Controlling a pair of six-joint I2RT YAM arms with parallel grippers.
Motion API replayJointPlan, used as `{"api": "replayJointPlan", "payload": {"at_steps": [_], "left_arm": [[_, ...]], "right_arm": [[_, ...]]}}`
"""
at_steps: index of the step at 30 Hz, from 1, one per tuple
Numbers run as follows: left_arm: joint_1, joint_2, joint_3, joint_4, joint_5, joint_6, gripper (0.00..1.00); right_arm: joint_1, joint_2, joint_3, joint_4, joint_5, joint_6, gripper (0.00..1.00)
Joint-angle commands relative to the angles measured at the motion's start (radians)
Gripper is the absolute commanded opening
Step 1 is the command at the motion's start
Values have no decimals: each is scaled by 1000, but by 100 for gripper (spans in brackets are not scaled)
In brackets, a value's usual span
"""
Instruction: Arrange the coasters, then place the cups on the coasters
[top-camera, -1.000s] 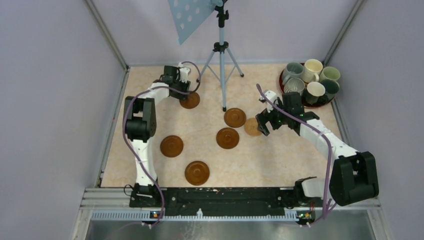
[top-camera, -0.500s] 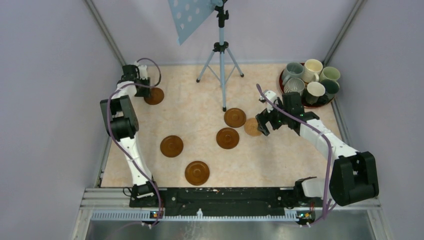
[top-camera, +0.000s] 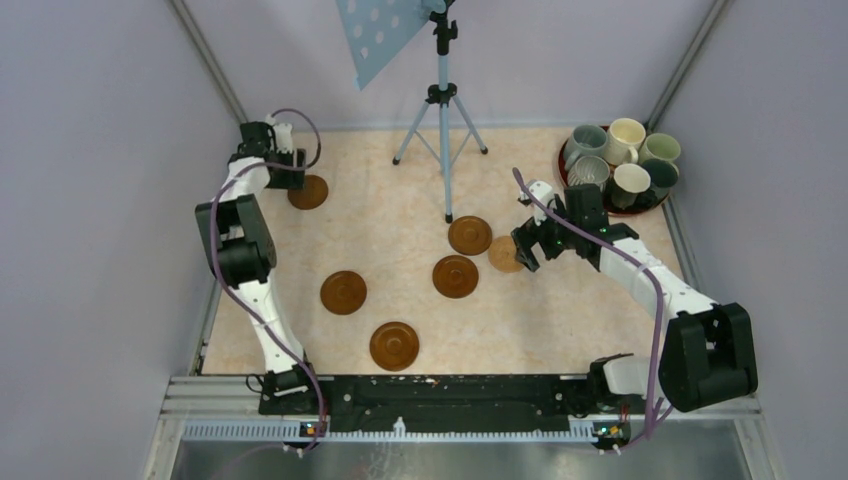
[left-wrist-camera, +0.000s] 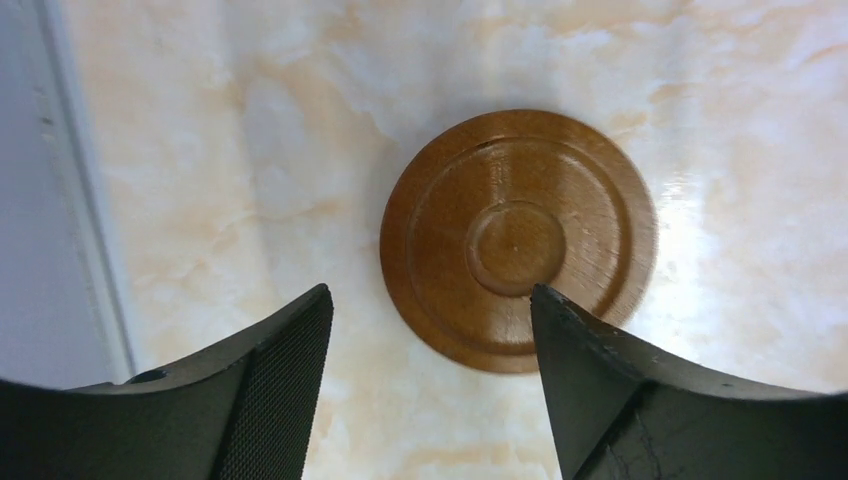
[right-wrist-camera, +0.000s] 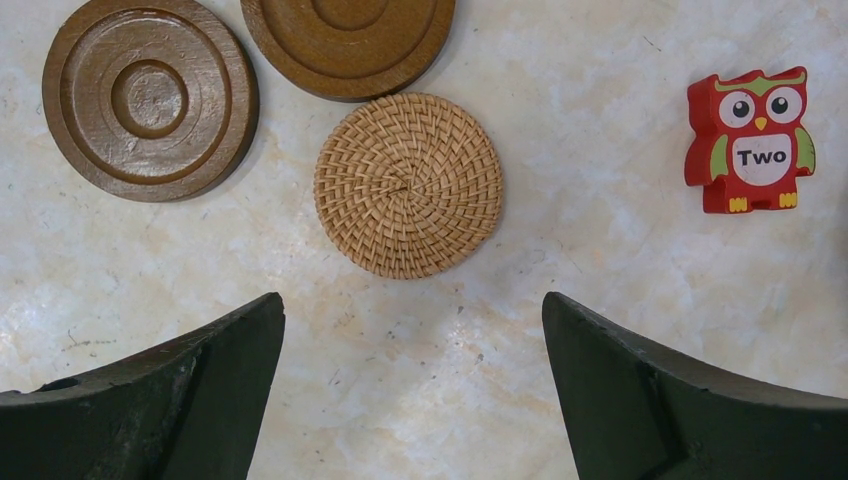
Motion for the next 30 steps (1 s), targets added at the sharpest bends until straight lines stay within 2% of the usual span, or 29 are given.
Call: {"api": "replayJointPlan", "payload": {"at_steps": [1,3,7,15,22,30], "left_arm": [[6,-242,9,-25,63,8,79],[6,-320,-54,-46,153,43,80],[6,-468,-239,-126,343,205,84],[6,-692,-565,-289,454,497,94],[3,-801,-754,-337,439,650,94],[-26,-825,-854,-260,393,631,89]], "right_arm": [[1,-16,52,-6,-1,-12,98],[0,-23,53,-6,-4,-12,98],[1,-30,55,-10,-15,-10,98],[1,-48,55,-14,-35,-9,98],[0,-47,55,-16,-37,-9,98],[1,-41,55,-16,-32,-7,98]]}}
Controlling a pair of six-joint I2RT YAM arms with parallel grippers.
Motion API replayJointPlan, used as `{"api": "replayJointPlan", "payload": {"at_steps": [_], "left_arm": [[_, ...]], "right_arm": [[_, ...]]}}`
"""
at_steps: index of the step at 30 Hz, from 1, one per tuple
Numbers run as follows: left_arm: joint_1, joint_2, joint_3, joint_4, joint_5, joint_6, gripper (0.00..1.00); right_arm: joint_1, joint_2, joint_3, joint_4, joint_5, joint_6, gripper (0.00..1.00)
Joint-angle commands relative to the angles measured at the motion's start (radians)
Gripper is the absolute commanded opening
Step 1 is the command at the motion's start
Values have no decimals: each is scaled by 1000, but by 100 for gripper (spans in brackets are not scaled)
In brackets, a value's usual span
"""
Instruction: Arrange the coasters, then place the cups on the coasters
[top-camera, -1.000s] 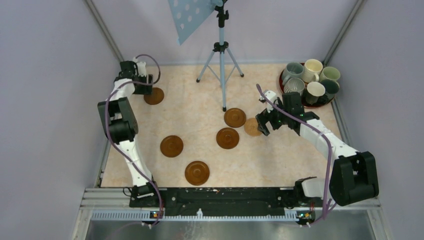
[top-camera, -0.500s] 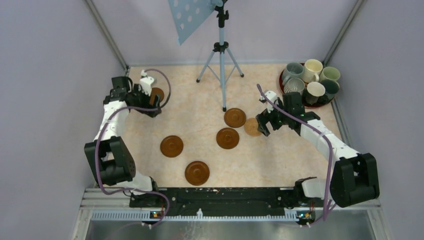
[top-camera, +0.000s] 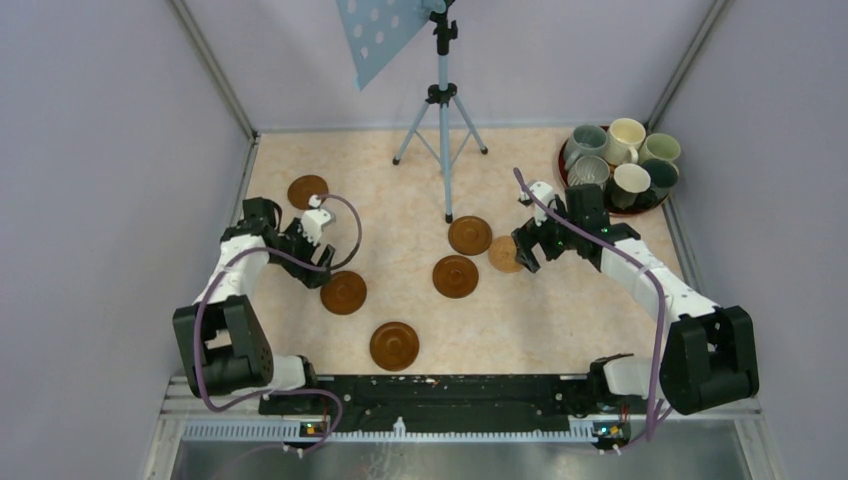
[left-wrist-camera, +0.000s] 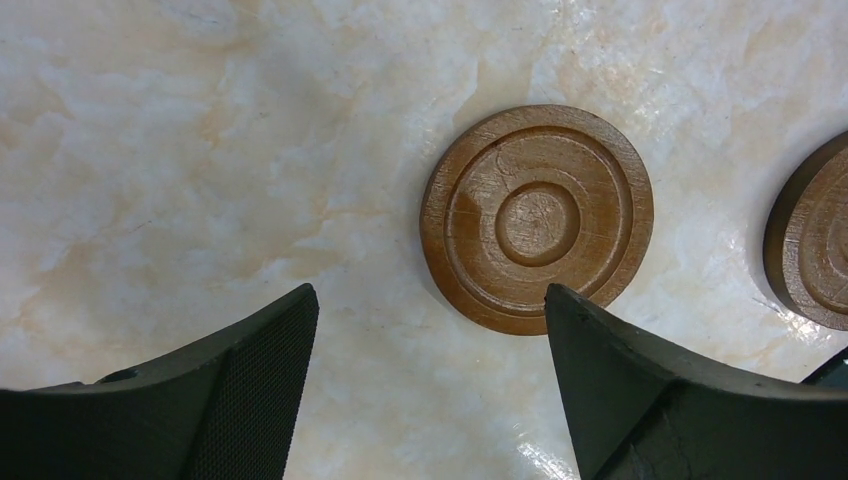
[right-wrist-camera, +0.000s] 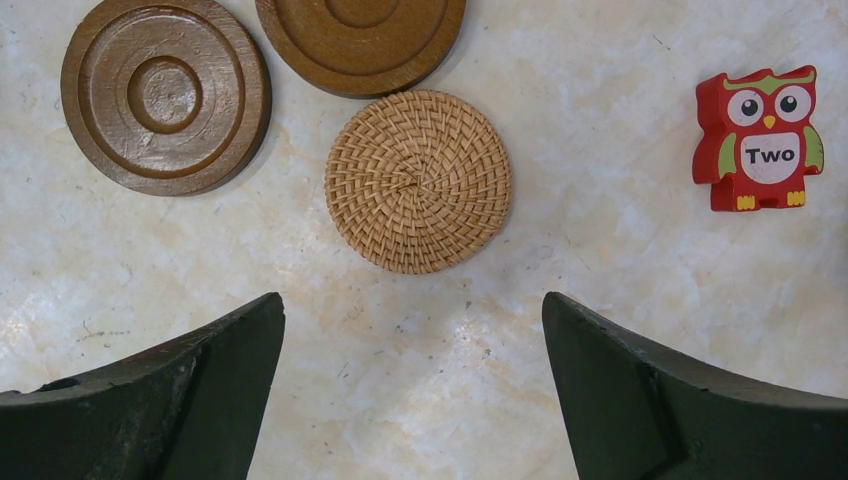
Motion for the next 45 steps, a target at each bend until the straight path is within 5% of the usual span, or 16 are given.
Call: {"api": "replayJointPlan", "payload": {"at_steps": [1,14,23,35,45], "left_arm": [[-24,-27,-40,64,-17,10,88],[-277,-22,-184,244,-287,-71,81],[-300,87,-124,286,-295,-131,64],[-300,402,180,399,-333,-342,49],[-303,680,562,390,-325,-481,47]], "right_arm": [[0,-29,50,11,-16,-6,98],[1,-34,50,9,-10,-6,98],[1,-38,50,11,-8,-8,98],[0,-49,48,13,-5,-9,98],[0,-52,48,14,7,-11,98]]}}
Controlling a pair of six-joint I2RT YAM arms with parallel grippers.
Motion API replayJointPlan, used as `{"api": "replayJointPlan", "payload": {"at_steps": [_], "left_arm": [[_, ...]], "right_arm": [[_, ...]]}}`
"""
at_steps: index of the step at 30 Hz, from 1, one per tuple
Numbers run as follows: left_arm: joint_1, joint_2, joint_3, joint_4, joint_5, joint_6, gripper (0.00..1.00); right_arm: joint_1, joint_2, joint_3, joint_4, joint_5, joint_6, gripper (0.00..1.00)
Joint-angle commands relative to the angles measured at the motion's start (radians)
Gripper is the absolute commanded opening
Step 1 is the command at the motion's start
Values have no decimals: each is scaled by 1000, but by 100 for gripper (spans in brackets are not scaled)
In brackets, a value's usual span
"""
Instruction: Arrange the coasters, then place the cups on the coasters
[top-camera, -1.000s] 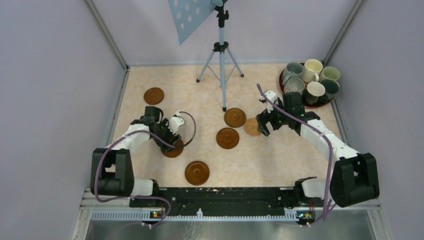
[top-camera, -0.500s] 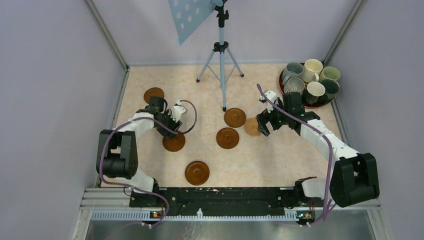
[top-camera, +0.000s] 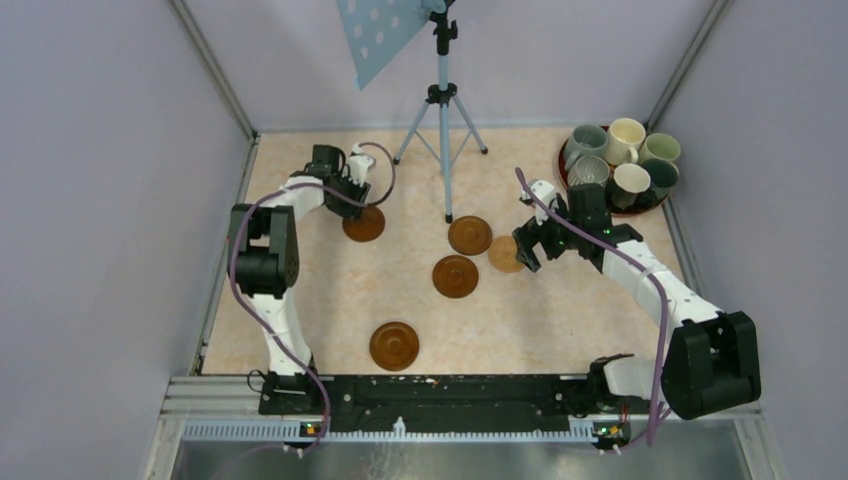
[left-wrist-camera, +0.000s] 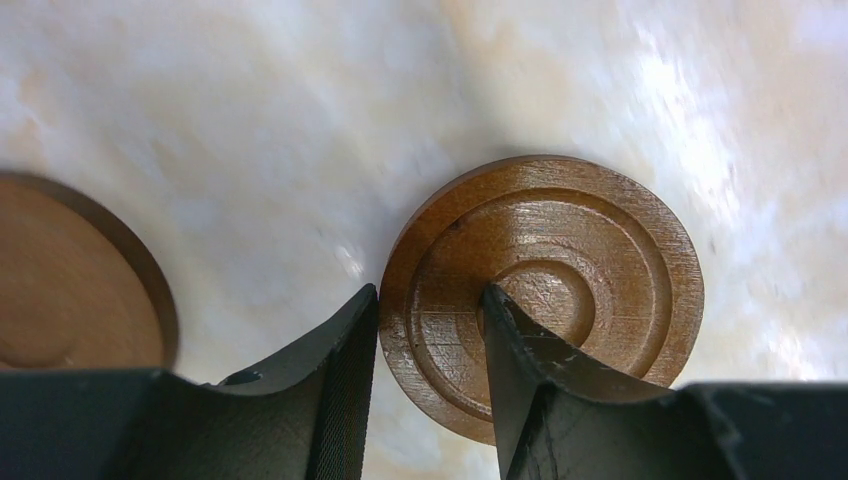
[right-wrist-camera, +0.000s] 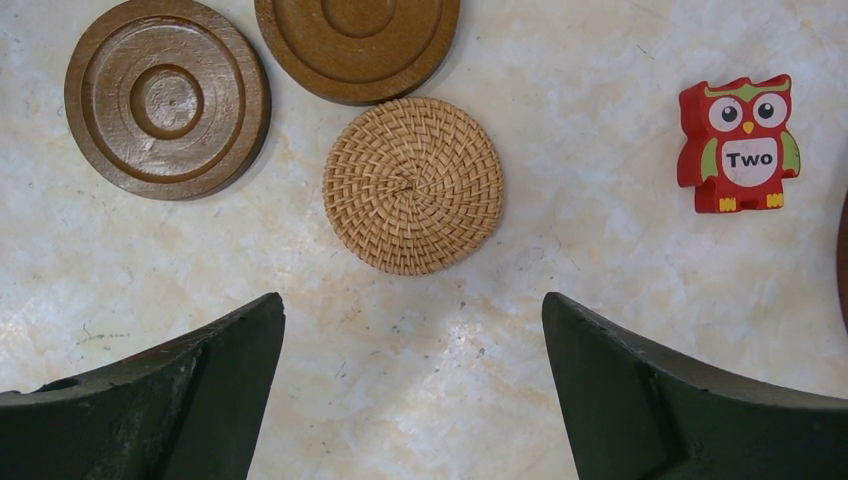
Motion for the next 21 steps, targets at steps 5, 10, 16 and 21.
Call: {"api": "replayJointPlan", "payload": {"at_steps": [5,10,16,21], "left_arm": [[-18,177,235,18,-12,-110,47],[-22,237,309,41,-51,-142,47],[-22,310,412,13,-109,-188,48],[-20,305,414,12,-123,-198,49]], "right_arm": [[1,-27,49,15,11,-13,98],[1,-20,50,12,16,-15,98],[0,-12,53,9,20,-15,98],[1,-11,53,10,20,-16,98]]}}
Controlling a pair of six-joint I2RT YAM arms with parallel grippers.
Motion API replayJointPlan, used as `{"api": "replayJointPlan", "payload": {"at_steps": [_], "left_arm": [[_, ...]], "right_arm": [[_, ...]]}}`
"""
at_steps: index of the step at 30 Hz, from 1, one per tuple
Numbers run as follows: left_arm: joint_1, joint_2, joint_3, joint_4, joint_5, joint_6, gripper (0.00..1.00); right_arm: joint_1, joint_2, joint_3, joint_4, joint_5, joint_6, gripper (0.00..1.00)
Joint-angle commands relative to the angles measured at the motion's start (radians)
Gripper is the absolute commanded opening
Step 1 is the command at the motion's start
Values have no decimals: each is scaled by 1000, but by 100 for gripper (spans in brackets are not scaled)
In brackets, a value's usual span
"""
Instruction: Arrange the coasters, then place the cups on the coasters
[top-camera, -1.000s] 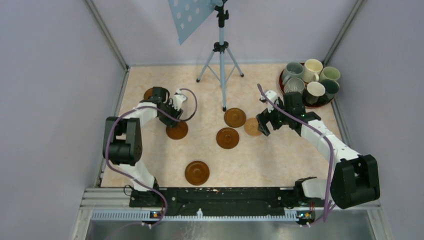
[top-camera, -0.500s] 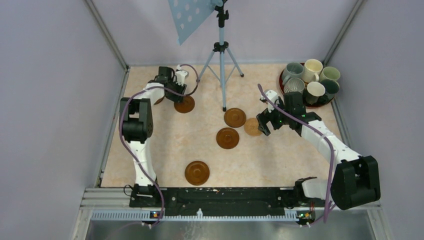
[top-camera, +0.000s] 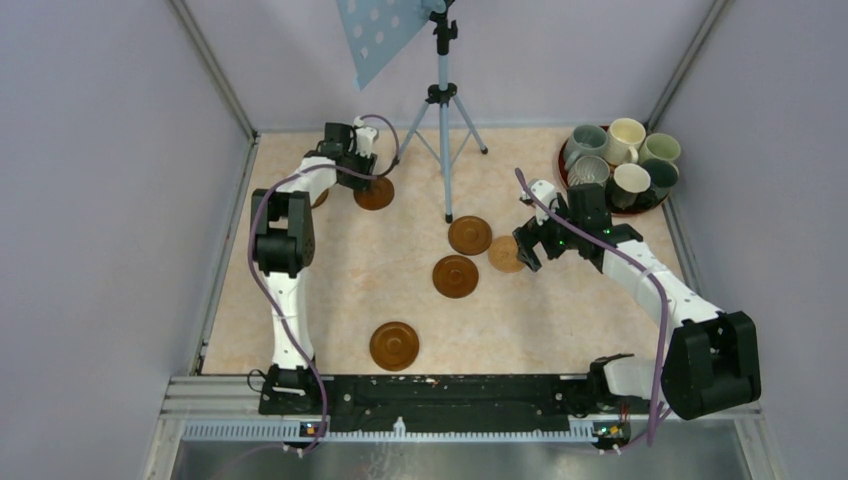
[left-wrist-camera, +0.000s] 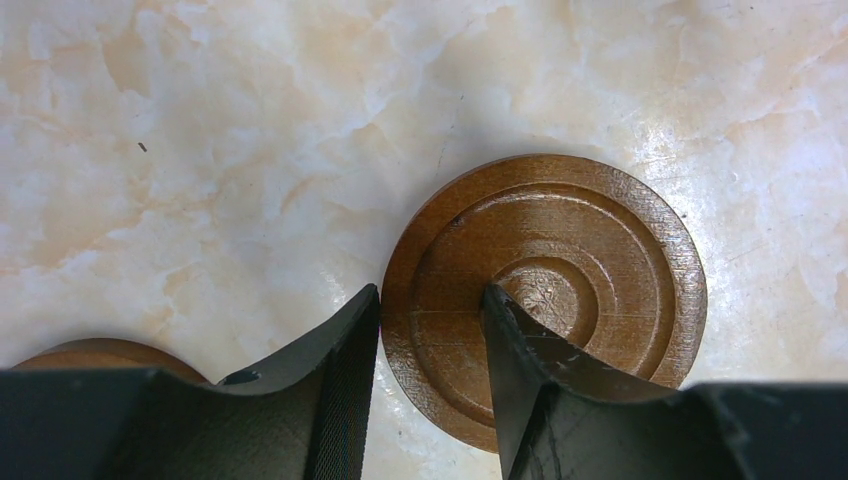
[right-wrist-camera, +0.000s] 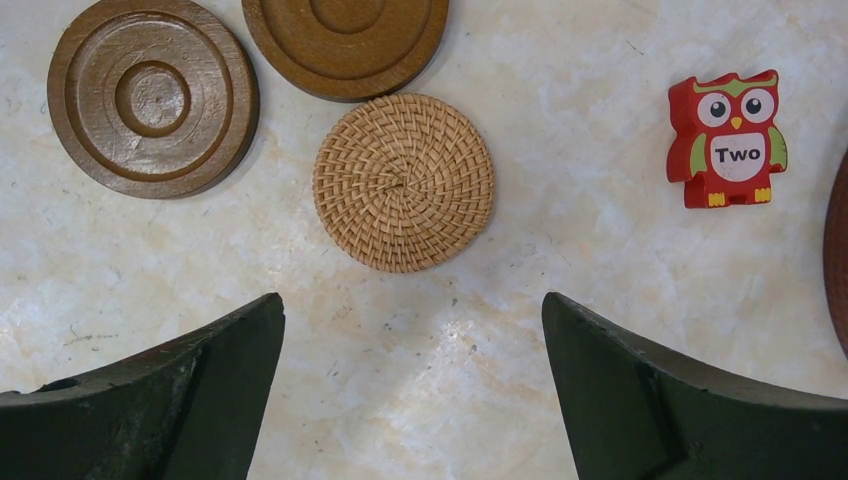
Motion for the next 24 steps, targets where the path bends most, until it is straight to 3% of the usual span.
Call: {"api": "replayJointPlan", "payload": {"at_steps": [1,10,16,19,24], "left_arm": [[1,22,17,-13,-65,-31,50],[1,-61,79,-58,-5,-50,67],[1,-206,127,-129,69,-41,81],[1,-307,63,-184,157,17,84],[-1,-524,-173,-261,341,174,89]], "right_arm": [[1,-10,53,11,-1,-10,98],[0,-9,54,8,-3,-10,98],[1,-9,59,-2,-17,-10,98],[1,-16,59,-3,-19,-9,98],[1,-22,57,-2,-23,-10,98]]}}
